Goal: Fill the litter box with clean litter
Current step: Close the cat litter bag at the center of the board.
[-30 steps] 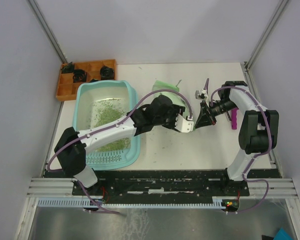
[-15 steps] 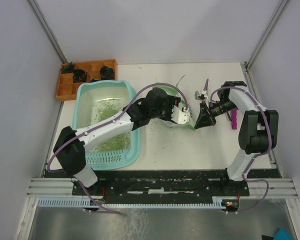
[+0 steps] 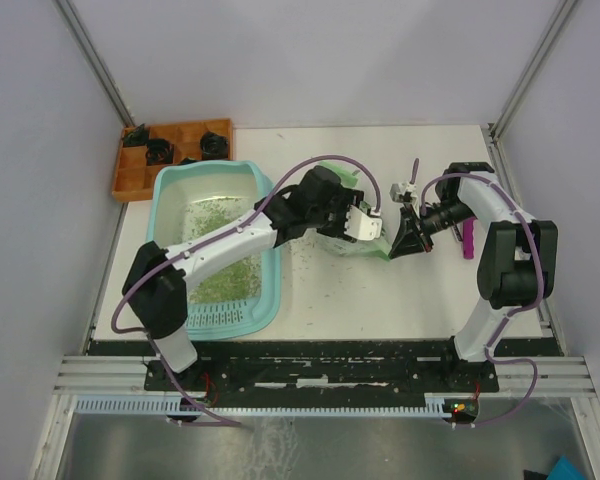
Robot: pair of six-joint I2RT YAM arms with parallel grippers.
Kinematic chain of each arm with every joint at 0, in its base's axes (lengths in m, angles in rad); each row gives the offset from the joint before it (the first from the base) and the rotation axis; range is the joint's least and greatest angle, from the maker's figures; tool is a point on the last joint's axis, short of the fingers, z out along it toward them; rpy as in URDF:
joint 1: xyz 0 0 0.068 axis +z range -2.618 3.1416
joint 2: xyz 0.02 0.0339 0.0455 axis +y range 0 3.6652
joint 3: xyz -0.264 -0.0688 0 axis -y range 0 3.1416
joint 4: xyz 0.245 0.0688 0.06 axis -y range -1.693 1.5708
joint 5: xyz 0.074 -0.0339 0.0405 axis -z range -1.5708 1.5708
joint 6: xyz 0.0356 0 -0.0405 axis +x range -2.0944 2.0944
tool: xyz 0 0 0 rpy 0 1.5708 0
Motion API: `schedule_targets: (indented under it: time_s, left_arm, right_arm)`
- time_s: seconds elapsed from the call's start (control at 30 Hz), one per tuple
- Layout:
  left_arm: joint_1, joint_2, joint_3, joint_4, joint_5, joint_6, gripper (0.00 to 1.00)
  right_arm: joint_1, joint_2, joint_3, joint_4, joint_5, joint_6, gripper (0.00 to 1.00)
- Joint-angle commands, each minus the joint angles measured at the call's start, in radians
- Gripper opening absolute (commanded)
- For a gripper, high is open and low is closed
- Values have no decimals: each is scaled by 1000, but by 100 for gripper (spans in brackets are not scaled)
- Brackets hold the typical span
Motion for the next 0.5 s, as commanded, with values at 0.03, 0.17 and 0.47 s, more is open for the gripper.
schedule_targets:
  time_s: [0.03,0.17,0.47]
  left_arm:
    - [8,74,129,-139,35,18,66]
    - [22,114,195,-265,1,39,57]
    - [39,111,221,-341,23,44,8]
  right_arm:
    - [6,-42,21,-116,2,-42,2]
    - [6,-39,26,-127,1,-51,2]
    - [3,-30,75,-66,25,54,2]
